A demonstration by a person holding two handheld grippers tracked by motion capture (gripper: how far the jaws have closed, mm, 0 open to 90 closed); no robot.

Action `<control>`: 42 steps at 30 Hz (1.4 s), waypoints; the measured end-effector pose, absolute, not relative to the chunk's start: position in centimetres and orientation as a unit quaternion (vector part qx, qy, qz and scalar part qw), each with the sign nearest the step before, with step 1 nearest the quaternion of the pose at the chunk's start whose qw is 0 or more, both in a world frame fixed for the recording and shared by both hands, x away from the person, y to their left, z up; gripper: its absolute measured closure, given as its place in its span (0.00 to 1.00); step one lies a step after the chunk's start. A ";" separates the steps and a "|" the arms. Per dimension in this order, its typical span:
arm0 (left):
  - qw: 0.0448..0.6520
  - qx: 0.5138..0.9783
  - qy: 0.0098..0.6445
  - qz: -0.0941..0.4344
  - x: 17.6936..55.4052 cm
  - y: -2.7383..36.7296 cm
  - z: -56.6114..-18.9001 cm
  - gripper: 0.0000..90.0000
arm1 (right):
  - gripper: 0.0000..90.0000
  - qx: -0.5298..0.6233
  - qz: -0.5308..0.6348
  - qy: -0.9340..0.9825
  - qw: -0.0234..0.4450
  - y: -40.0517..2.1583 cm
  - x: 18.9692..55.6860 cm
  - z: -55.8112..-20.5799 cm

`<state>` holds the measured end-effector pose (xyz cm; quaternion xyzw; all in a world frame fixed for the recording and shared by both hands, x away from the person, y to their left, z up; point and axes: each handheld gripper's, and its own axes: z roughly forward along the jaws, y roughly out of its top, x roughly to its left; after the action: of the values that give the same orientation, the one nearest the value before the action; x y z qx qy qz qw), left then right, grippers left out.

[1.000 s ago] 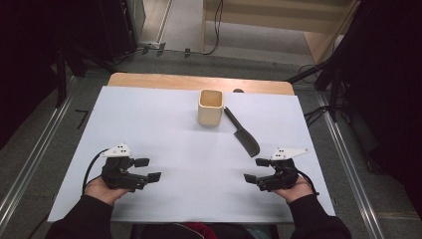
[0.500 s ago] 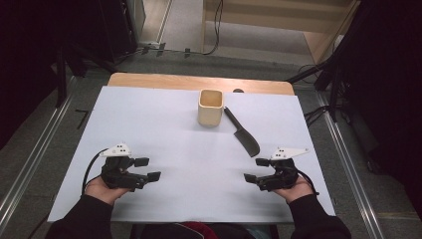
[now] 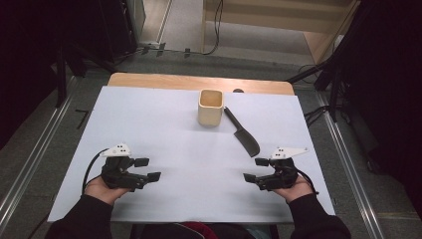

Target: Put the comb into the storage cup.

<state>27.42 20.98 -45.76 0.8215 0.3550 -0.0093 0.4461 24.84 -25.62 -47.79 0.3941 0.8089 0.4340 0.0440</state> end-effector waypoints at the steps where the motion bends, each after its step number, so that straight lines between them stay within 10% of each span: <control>1: 0.446 0.822 0.355 -0.010 27.4 21.0 -45.8 0.25 | 0.20 0.394 0.434 0.809 0.044 -25.6 24.8 -47.8; 42: 0.444 0.823 0.354 -0.010 27.6 20.8 -45.9 0.25 | 0.21 0.411 0.443 0.794 0.069 -24.4 28.7 -45.1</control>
<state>27.62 20.85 -45.87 0.8232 0.3538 -0.0103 0.4440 28.72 -24.37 -45.07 0.4106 0.7938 0.4434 0.0691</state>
